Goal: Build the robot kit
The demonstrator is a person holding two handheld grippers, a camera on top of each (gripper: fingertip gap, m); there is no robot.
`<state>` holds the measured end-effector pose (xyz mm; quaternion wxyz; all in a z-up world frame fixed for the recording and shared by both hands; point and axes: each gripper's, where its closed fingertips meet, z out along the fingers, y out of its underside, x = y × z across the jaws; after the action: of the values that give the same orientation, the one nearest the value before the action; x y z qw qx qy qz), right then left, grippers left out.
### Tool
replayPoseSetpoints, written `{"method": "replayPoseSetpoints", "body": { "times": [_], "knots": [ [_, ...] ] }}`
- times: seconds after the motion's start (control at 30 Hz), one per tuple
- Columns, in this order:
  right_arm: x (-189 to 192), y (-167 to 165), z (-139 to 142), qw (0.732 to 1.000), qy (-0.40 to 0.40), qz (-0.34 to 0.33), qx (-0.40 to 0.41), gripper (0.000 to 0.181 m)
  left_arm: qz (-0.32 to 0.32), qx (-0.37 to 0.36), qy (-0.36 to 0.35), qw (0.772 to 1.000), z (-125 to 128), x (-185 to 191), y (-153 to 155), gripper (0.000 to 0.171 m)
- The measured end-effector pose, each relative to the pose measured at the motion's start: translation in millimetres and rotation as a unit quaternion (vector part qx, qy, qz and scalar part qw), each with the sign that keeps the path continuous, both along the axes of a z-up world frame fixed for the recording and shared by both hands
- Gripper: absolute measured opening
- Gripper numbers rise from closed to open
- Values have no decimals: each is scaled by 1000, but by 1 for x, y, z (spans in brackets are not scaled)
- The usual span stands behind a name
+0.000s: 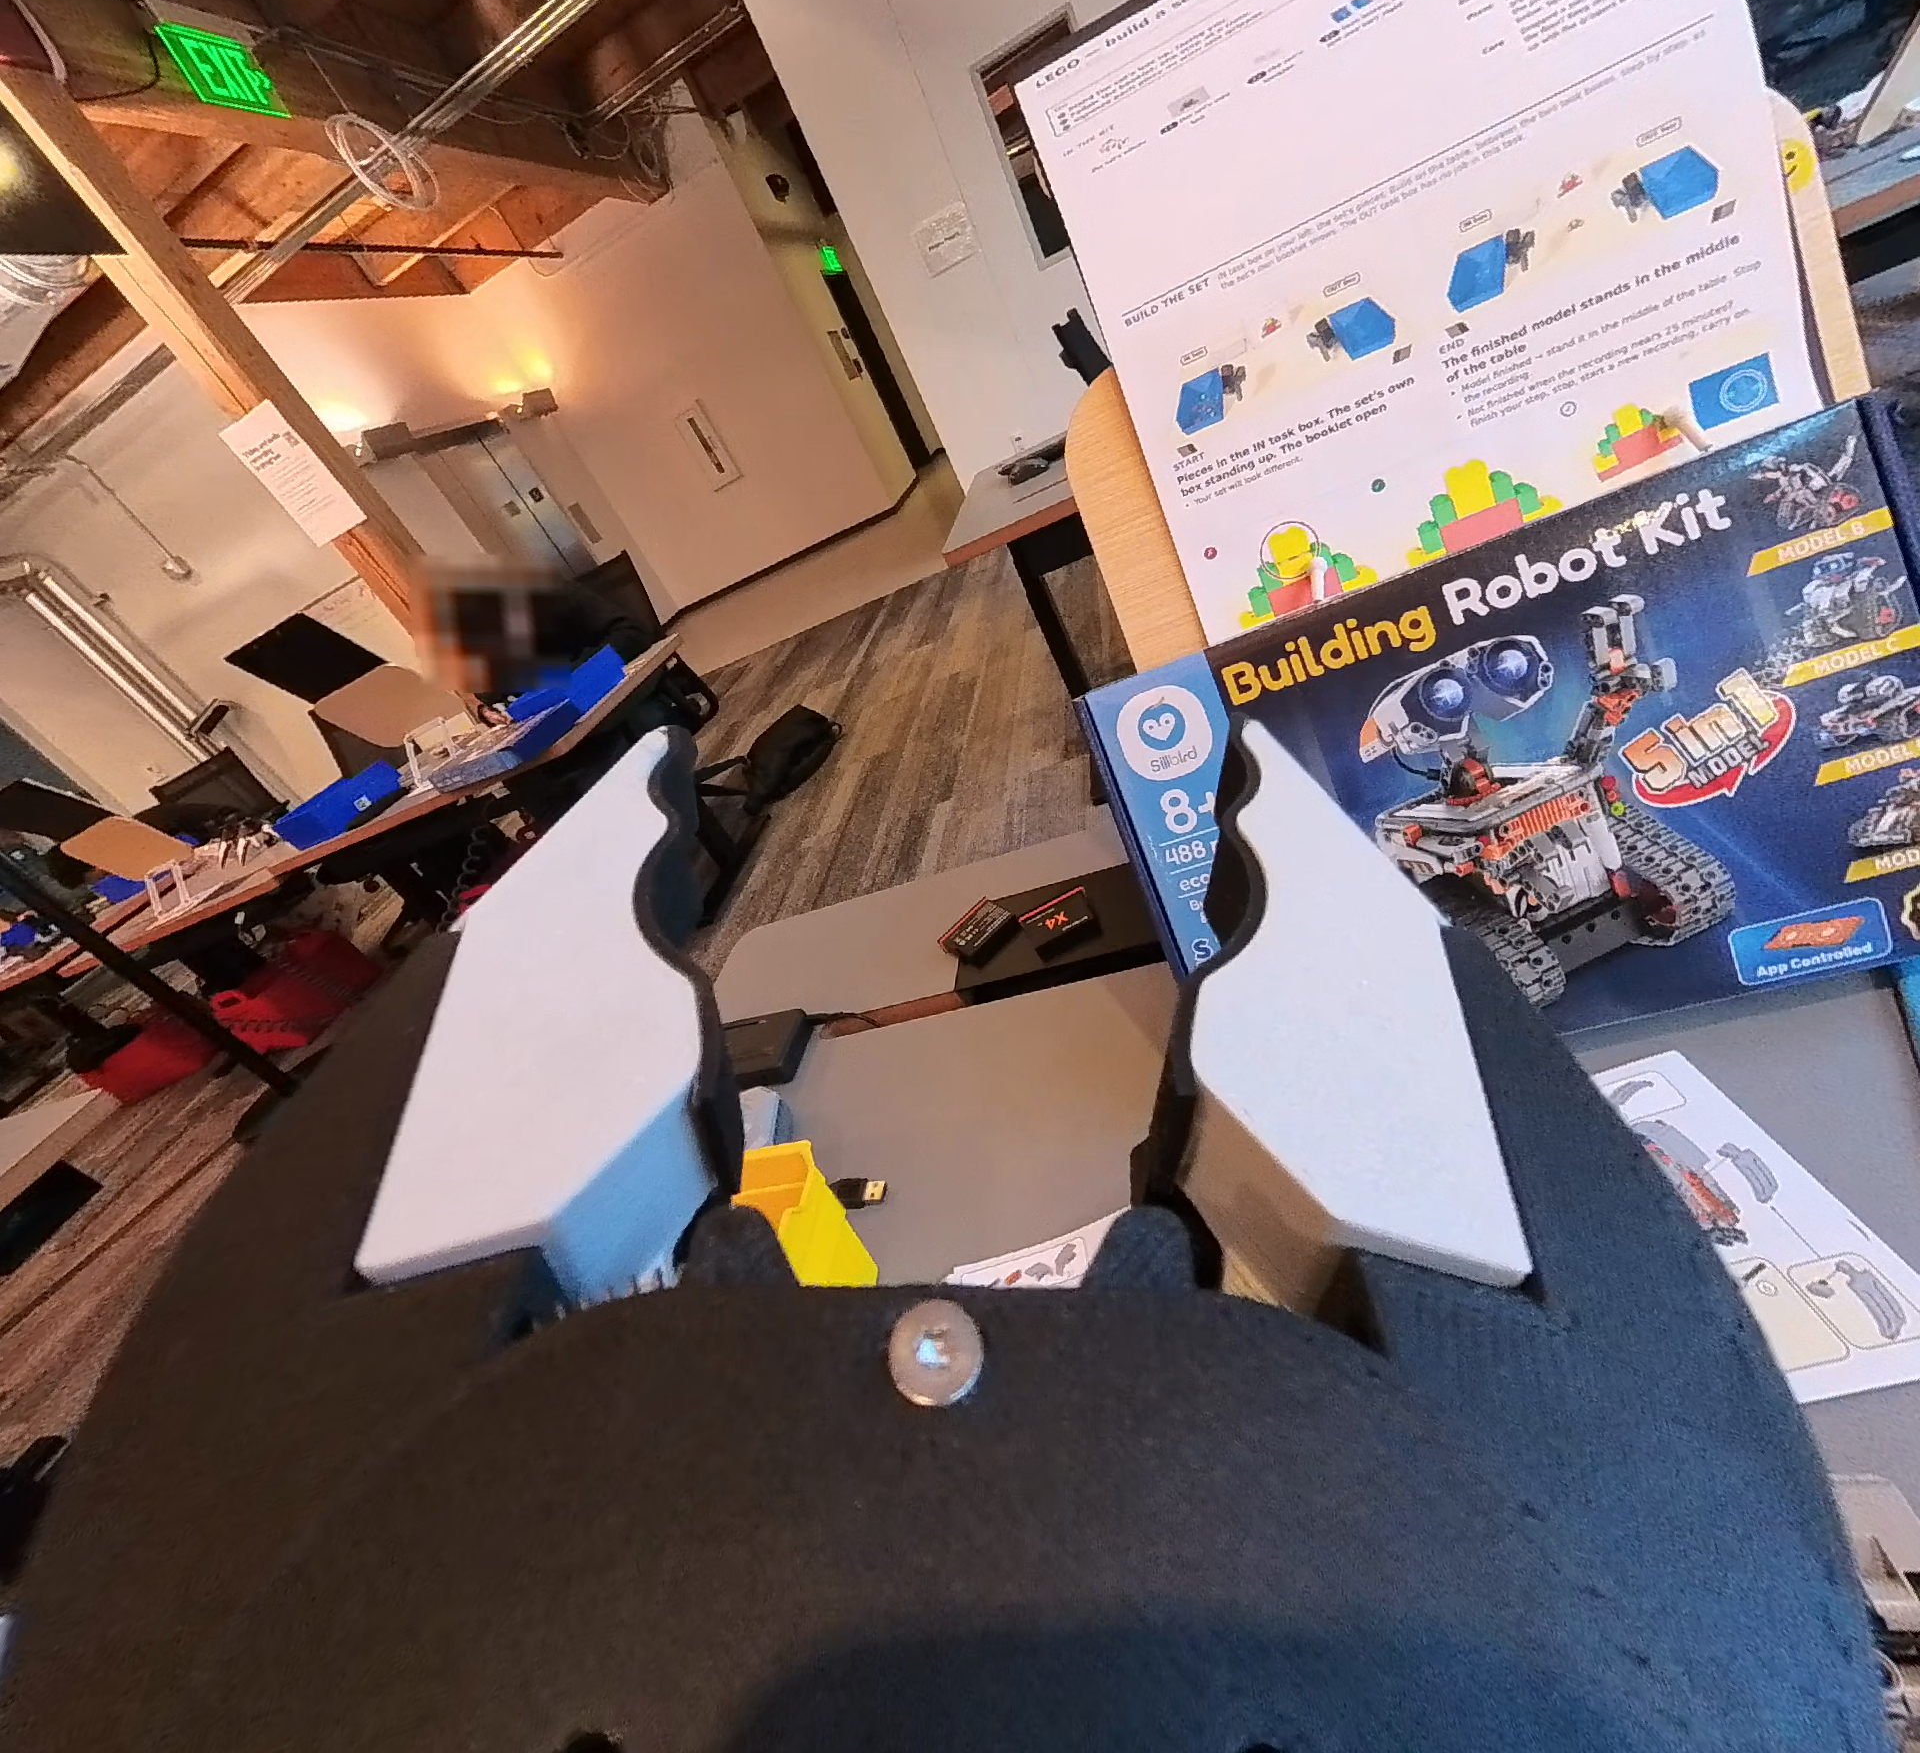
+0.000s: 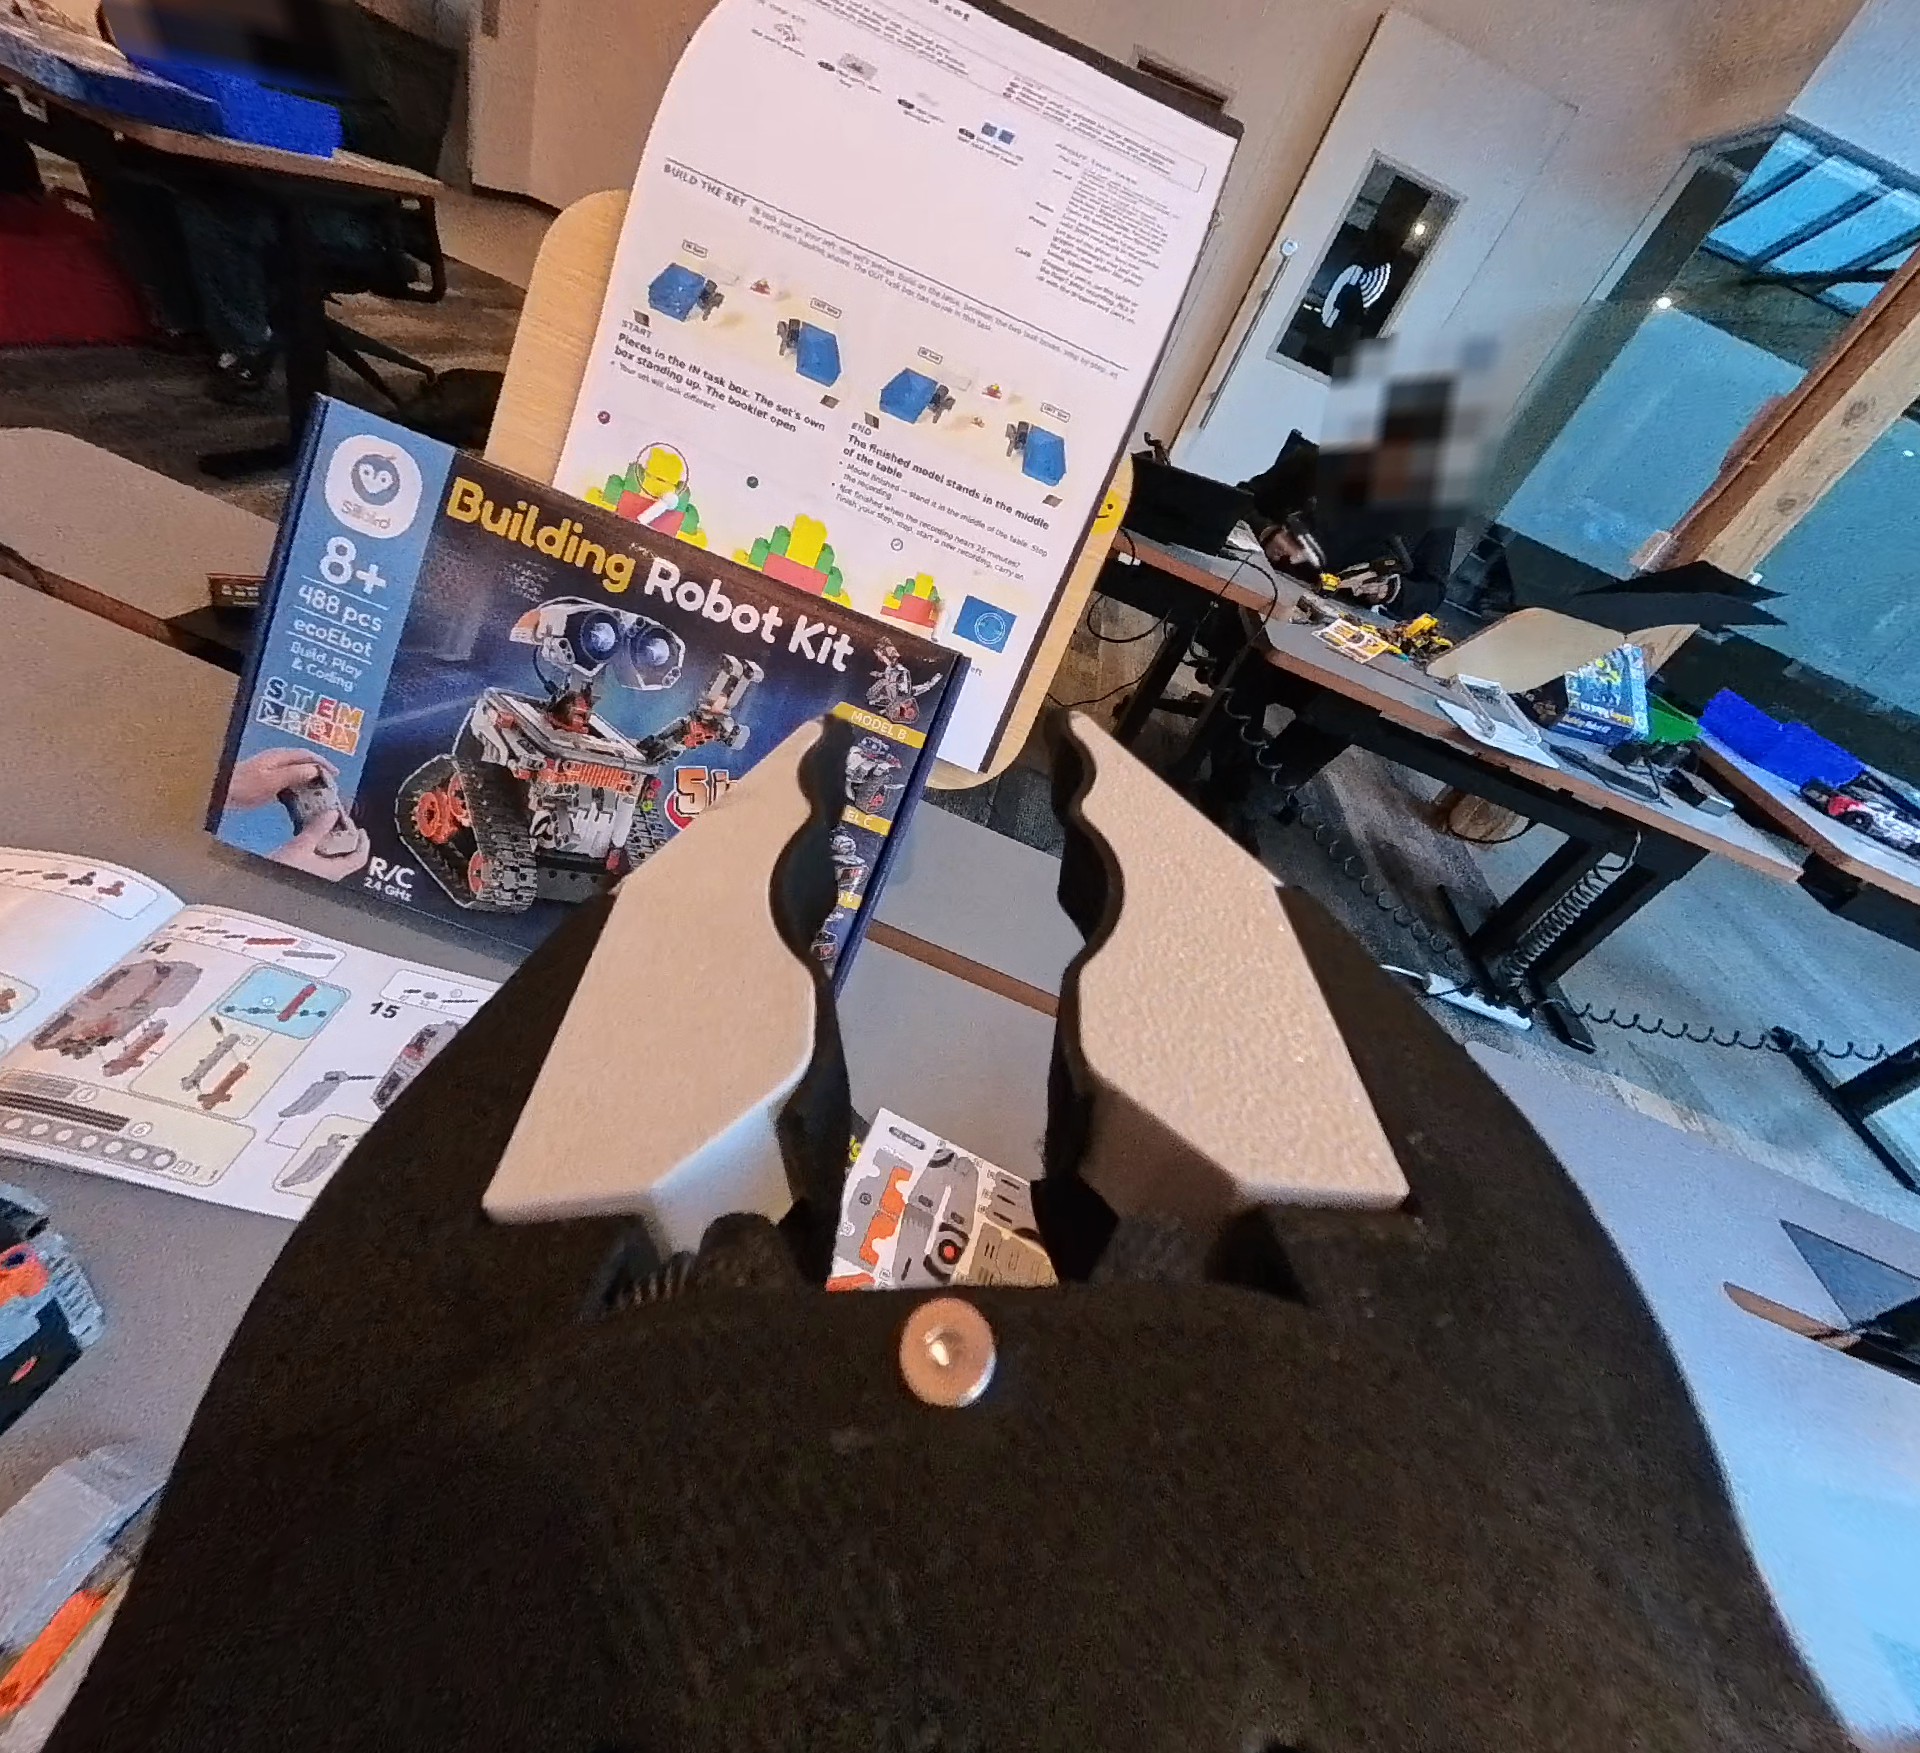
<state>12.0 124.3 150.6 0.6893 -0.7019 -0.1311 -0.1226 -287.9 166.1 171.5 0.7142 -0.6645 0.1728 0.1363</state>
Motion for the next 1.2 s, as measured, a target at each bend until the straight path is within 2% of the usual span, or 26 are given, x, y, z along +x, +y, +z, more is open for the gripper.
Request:
{"method": "replayPoseSetpoints", "body": {
  "times": [0.33, 0.53, 0.9, 1.0, 1.03, 1.07, 1.2],
  "knots": [
    [-8, 2, -7, 1000, -6, -3, -19, 38, -4, -7, 2, 1000, -3, 2, 1, 98],
    [-2, 0, -9, 997, -35, -59, -28, 39, -11, -23, -6, 1000, -7, 0, 4, 97],
    [-7, 3, -15, 997, -43, -55, -42, 40, -34, -38, -9, 999, -12, 10, 3, 97],
    [-16, 4, -15, 998, -41, -23, -45, 50, -95, -38, -25, 994, -6, 24, -4, 97],
    [-19, 1, -11, 998, -40, -7, -38, 56, -122, -37, -33, 991, -2, 26, -10, 91],
    [-20, -4, -5, 999, -39, 6, -26, 60, -158, -42, -41, 986, 0, 30, -18, 82],
    [-28, -45, 38, 996, -34, 71, 38, 62, -284, -109, -48, 952, -18, 32, -57, 77]
  ]
}}
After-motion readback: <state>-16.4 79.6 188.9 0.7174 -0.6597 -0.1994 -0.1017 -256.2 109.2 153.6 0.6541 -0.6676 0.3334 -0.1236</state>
